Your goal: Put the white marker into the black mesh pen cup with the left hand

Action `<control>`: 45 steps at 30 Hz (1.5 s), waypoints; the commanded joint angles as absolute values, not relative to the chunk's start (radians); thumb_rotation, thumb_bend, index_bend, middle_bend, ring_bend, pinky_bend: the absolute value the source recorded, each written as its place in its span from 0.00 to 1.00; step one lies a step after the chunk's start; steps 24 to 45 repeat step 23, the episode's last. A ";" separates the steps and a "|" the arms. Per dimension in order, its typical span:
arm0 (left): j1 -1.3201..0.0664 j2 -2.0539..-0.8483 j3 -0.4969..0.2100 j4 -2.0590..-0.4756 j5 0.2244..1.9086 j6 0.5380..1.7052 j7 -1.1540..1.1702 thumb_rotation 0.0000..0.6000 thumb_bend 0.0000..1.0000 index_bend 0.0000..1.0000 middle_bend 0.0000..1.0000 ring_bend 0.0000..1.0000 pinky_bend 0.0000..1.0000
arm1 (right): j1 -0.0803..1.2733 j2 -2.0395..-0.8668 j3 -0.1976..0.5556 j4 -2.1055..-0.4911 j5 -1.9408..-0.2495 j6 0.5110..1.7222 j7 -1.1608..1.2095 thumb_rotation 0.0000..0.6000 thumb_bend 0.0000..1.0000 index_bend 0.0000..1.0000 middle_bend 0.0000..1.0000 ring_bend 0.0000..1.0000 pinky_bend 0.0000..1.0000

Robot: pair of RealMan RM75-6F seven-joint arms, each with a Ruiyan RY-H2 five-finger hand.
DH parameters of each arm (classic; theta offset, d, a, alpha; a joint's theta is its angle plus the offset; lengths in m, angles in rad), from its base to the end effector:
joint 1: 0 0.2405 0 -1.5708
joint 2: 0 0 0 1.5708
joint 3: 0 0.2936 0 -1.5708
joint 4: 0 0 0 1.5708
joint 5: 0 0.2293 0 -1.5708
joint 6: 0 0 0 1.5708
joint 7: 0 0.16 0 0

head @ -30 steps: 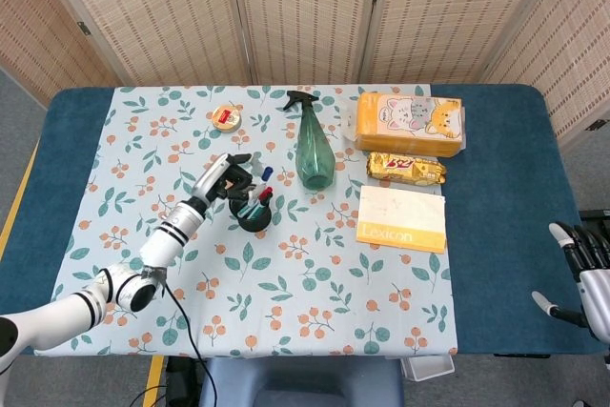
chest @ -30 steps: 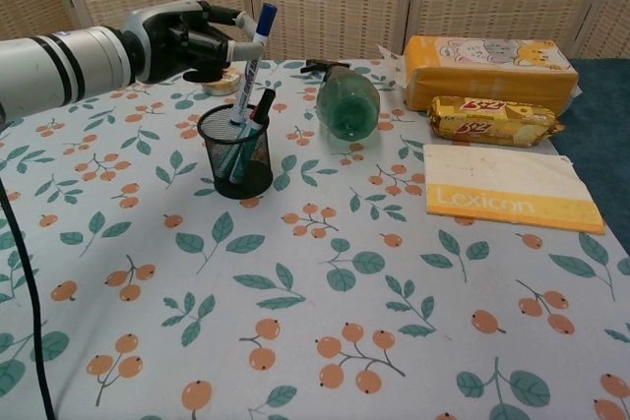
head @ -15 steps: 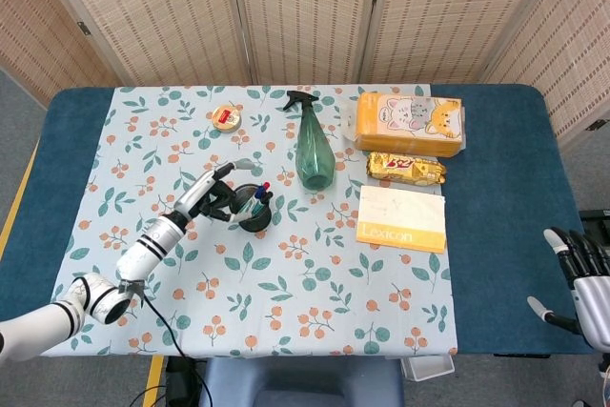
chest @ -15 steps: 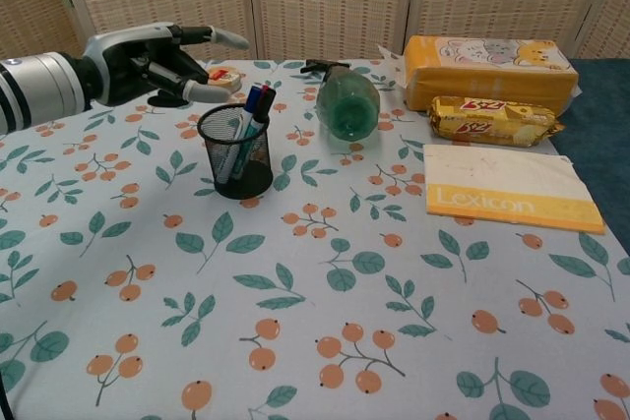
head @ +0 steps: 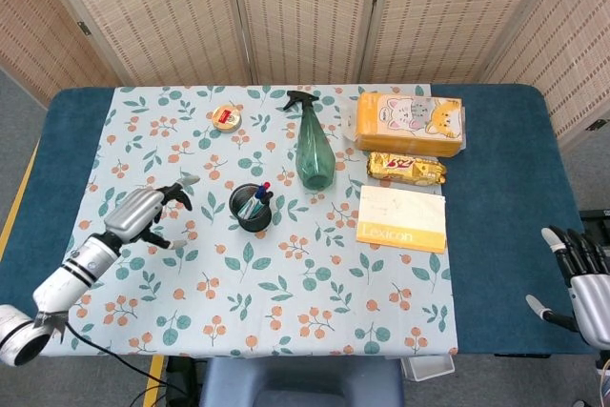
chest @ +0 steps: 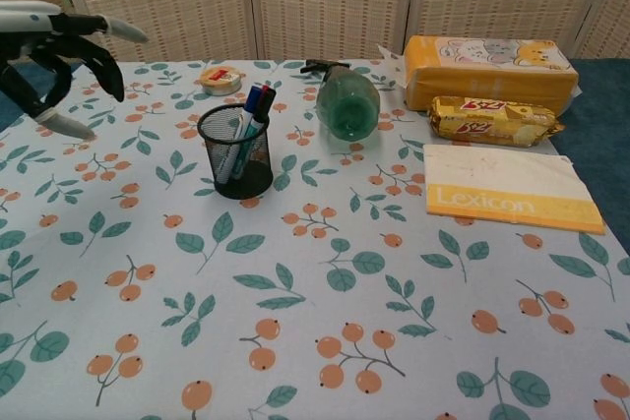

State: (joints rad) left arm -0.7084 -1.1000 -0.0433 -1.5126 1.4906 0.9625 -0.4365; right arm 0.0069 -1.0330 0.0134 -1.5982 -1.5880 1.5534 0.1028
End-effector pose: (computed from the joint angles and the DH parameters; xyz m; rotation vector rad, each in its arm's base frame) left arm -0.2324 0.3895 0.1074 -1.8824 -1.1350 -1.0707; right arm -0.3609 -0.1655 0.1889 1.3967 -0.8979 0.9150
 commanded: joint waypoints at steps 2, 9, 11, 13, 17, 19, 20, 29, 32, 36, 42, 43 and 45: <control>-0.328 -0.971 0.060 -1.795 1.414 1.485 0.312 1.00 0.17 0.00 0.21 0.12 0.44 | 0.018 -1.045 0.025 -1.613 -1.540 1.513 0.056 1.00 0.18 0.02 0.05 0.04 0.00; -0.152 -1.172 0.089 -1.570 1.469 1.686 0.377 1.00 0.17 0.00 0.02 0.00 0.31 | 0.018 -1.061 0.078 -1.630 -1.401 1.491 -0.016 1.00 0.18 0.02 0.11 0.04 0.00; -0.135 -1.200 0.091 -1.536 1.475 1.685 0.359 1.00 0.17 0.00 0.00 0.00 0.31 | 0.018 -1.071 0.092 -1.628 -1.370 1.492 -0.042 1.00 0.18 0.02 0.08 0.04 0.00; -0.125 -1.211 0.089 -1.508 1.489 1.688 0.336 1.00 0.17 0.00 0.00 0.00 0.30 | 0.020 -1.078 0.102 -1.624 -1.355 1.494 -0.058 1.00 0.18 0.02 0.06 0.04 0.00; -0.107 -1.229 0.086 -1.459 1.499 1.680 0.275 1.00 0.17 0.00 0.00 0.00 0.29 | 0.020 -1.085 0.103 -1.622 -1.362 1.501 -0.068 1.00 0.18 0.02 0.05 0.04 0.00; -0.101 -1.217 0.078 -1.470 1.490 1.669 0.248 1.00 0.17 0.00 0.00 0.00 0.29 | 0.018 -1.087 0.100 -1.624 -1.374 1.510 -0.070 1.00 0.18 0.02 0.04 0.04 0.00; -0.098 -1.211 0.074 -1.475 1.488 1.669 0.239 1.00 0.17 0.00 0.00 0.00 0.29 | 0.017 -1.087 0.099 -1.626 -1.380 1.514 -0.070 1.00 0.18 0.02 0.04 0.04 0.00; -0.091 -1.198 0.067 -1.487 1.495 1.667 0.208 1.00 0.17 0.00 0.00 0.00 0.28 | 0.013 -1.085 0.091 -1.630 -1.398 1.519 -0.066 1.00 0.18 0.02 0.04 0.04 0.00; -0.091 -1.198 0.067 -1.487 1.495 1.667 0.208 1.00 0.17 0.00 0.00 0.00 0.28 | 0.013 -1.085 0.091 -1.630 -1.398 1.519 -0.066 1.00 0.18 0.02 0.04 0.04 0.00; -0.091 -1.198 0.067 -1.487 1.495 1.667 0.208 1.00 0.17 0.00 0.00 0.00 0.28 | 0.013 -1.085 0.091 -1.630 -1.398 1.519 -0.066 1.00 0.18 0.02 0.04 0.04 0.00; -0.091 -1.198 0.067 -1.487 1.495 1.667 0.208 1.00 0.17 0.00 0.00 0.00 0.28 | 0.013 -1.085 0.091 -1.630 -1.398 1.519 -0.066 1.00 0.18 0.02 0.04 0.04 0.00; -0.091 -1.198 0.067 -1.487 1.495 1.667 0.208 1.00 0.17 0.00 0.00 0.00 0.28 | 0.013 -1.085 0.091 -1.630 -1.398 1.519 -0.066 1.00 0.18 0.02 0.04 0.04 0.00; -0.091 -1.198 0.067 -1.487 1.495 1.667 0.208 1.00 0.17 0.00 0.00 0.00 0.28 | 0.013 -1.085 0.091 -1.630 -1.398 1.519 -0.066 1.00 0.18 0.02 0.04 0.04 0.00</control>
